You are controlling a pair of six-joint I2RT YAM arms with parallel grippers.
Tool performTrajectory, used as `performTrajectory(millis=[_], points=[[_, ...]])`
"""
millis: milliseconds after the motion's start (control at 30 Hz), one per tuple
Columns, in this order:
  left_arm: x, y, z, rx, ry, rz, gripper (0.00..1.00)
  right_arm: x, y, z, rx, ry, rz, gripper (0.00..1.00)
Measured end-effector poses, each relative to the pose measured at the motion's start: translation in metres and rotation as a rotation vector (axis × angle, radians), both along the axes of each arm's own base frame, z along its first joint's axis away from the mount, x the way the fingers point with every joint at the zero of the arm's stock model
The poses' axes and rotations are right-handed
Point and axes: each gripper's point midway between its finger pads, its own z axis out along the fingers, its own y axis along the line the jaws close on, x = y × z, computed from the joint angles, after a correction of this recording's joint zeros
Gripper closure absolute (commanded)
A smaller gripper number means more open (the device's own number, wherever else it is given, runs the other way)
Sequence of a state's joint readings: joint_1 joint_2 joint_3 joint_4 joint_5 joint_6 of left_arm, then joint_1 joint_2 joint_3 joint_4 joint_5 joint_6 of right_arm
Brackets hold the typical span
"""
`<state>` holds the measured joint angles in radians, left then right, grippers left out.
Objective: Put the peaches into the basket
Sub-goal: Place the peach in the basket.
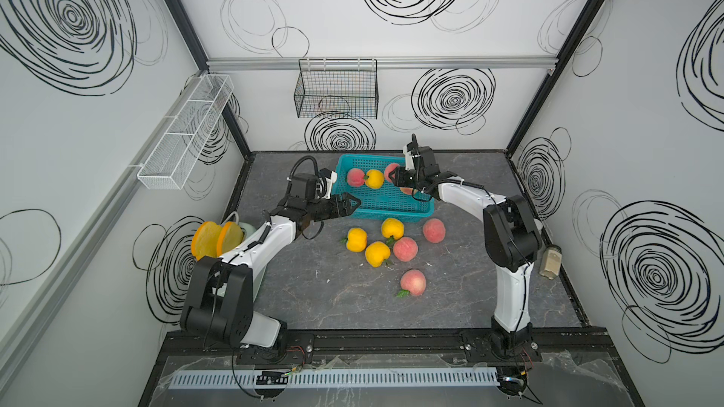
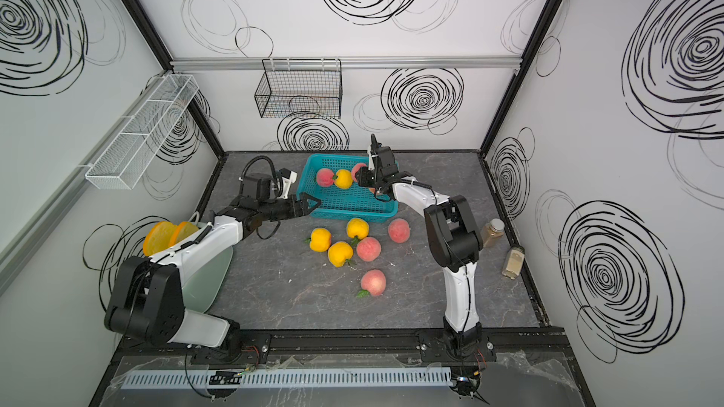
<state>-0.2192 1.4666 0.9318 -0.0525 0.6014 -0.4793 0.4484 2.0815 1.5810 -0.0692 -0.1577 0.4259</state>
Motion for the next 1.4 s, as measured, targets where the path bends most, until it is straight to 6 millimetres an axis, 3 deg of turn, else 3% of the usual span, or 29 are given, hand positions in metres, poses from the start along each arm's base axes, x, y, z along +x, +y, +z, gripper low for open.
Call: performTrajectory(millis=[167,433,633,867,1400], points=[[-0.001,-0.001,-0.001,-0.005,0.006,-0.006,0.15,0.018,0.007,-0.010,-0.032,0.001,0.012,0.80],[0.000,-0.001,-0.006,-0.003,0.020,-0.007,0.15,0.018,0.004,-0.030,-0.081,0.035,0.019,0.72],[0.000,-0.001,-0.007,-0.003,0.023,-0.007,0.15,0.020,0.001,-0.037,-0.121,0.042,0.015,0.60],[0.000,-0.001,-0.009,-0.001,0.029,-0.007,0.15,0.027,0.002,-0.041,-0.143,0.037,0.024,0.35],[0.001,-0.001,-0.008,-0.002,0.027,-0.008,0.15,0.026,0.001,-0.040,-0.159,0.042,0.028,0.32]])
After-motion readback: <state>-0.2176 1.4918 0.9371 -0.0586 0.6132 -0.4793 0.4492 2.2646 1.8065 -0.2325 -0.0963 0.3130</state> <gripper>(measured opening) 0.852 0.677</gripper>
